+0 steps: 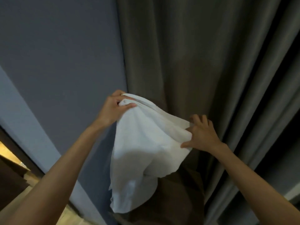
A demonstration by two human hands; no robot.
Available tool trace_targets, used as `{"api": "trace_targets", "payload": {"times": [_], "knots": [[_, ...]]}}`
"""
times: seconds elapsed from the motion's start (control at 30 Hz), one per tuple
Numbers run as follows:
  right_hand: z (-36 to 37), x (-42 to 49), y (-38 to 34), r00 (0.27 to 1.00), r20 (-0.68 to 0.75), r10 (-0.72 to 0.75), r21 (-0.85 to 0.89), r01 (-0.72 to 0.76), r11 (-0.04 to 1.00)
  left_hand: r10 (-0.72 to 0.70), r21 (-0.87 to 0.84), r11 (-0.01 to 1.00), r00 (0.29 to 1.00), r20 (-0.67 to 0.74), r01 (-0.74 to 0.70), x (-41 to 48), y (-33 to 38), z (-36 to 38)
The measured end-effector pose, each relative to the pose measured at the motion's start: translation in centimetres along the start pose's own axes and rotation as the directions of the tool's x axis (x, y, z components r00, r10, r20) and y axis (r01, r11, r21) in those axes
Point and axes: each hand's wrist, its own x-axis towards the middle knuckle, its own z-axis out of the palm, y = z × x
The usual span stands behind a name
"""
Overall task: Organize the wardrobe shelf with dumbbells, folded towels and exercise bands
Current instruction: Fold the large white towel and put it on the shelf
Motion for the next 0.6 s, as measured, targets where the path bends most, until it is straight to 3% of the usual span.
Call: {"api": "trace_targets", "payload": {"times": [0.17,0.27,0.33,0.4,0.47,0.53,0.6], "knots": [[-3.0,0.9,2.0,0.994,0.069,0.08,0.013,-0.081,0.997,0.044,0.017,0.999,0.999,-0.015,-0.044,1.5,1.6,-1.7],[-4.5,0.9,1.9,0.987,-0.104,0.123,-0.017,-0.125,0.992,0.064,0.013,0.998,0.998,0.025,-0.064,1.9,2.2,-2.2],[-5.9,1.0,2.4,0.944,-0.275,0.181,0.141,-0.147,0.979,0.067,0.036,0.997,0.998,-0.013,-0.067,2.5,2.1,-3.5],[-8.5,1.4,2.8,0.868,-0.434,0.241,0.403,-0.053,0.914,0.08,0.079,0.994,0.995,-0.059,-0.075,3.6,2.4,-5.2],[-11.9,2.1,2.9,0.745,-0.602,0.288,0.57,0.148,0.808,0.073,0.092,0.994,0.99,-0.121,-0.062,4.9,3.1,-6.7],[-14.8,2.8,2.5,0.629,-0.7,0.338,0.621,0.303,0.723,0.016,0.054,0.999,0.985,-0.172,-0.007,6.1,3.8,-7.1],[-16.8,3.1,2.4,0.606,-0.71,0.36,0.646,0.354,0.676,-0.05,0.021,0.998,0.983,-0.177,0.055,6.9,4.3,-6.5]]}}
